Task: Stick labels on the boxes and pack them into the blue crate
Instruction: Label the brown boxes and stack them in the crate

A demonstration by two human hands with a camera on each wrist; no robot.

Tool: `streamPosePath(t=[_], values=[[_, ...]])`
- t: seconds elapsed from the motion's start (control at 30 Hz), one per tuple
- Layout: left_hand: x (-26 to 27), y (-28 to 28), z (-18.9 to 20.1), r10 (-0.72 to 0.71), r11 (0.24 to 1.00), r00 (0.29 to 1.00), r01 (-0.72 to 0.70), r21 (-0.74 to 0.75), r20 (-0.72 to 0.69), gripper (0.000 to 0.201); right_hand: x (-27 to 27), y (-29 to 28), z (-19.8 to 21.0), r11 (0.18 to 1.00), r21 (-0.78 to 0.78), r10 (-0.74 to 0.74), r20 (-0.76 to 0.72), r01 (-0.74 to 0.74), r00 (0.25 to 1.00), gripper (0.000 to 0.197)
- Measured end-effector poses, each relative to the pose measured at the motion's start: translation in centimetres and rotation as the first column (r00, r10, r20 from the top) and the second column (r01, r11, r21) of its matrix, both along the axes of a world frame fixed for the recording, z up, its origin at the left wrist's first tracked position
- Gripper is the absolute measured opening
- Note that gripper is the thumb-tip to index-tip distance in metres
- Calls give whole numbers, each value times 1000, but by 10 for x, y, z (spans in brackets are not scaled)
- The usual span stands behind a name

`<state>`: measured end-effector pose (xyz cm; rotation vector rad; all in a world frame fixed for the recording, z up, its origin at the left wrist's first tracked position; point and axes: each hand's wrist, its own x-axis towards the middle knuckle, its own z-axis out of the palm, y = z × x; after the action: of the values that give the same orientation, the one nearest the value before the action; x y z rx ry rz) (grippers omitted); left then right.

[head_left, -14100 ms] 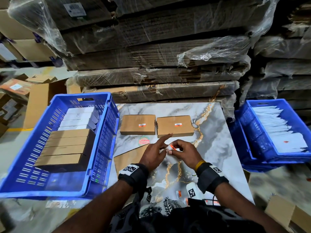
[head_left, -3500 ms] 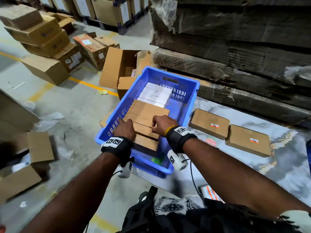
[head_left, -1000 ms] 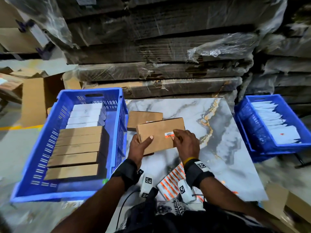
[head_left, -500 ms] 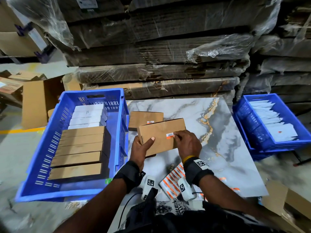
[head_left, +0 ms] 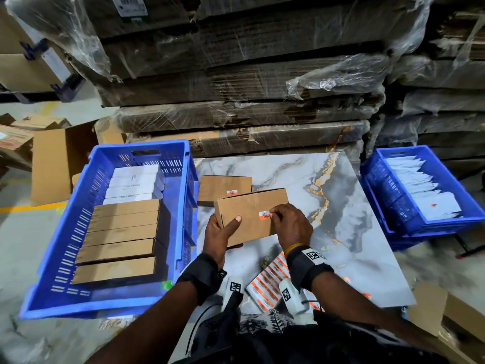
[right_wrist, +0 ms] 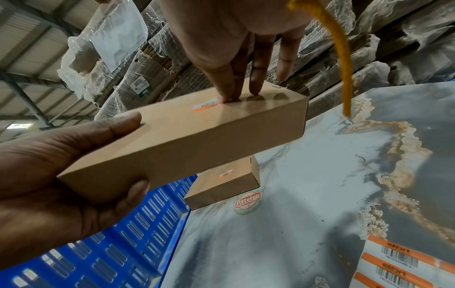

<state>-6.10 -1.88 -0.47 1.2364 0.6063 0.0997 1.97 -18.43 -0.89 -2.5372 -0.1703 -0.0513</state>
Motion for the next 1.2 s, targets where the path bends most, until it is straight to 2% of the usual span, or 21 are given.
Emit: streamPosePath(t=[0.13, 0.33, 0.5, 0.67, 0.8, 0.87, 1.2], values=[[3, -2, 1, -3, 1000, 1000, 3, 3, 0, 24, 4, -5, -5, 997, 81, -6, -8, 6, 1000, 8], [6, -3, -2, 3, 1000, 1000, -3, 17, -14, 28, 7, -8, -12, 991, 125, 59, -30, -55, 998, 30], [7, -1, -6, -10, 1000, 1000, 10, 10, -21, 35, 11, -11, -15, 991, 82, 108, -40, -104, 993, 17], [7, 1, -9, -31, 999, 999, 31, 20, -18, 35, 17, -14, -10, 986, 23, 164, -115, -162, 980, 12], [8, 2, -12, -36, 999, 999, 36, 17, -24, 36, 17, -16, -8, 976, -8, 217, -122, -220, 968, 34], [7, 2, -12, -33, 999, 999, 34, 18, -36, 37, 15, -16, -9, 973, -17, 226, -121, -230, 967, 38], [6, 3, -17, -40, 998, 998, 42, 47, -51, 35, 12, -17, -5, 950, -121, 273, -122, -287, 954, 20]])
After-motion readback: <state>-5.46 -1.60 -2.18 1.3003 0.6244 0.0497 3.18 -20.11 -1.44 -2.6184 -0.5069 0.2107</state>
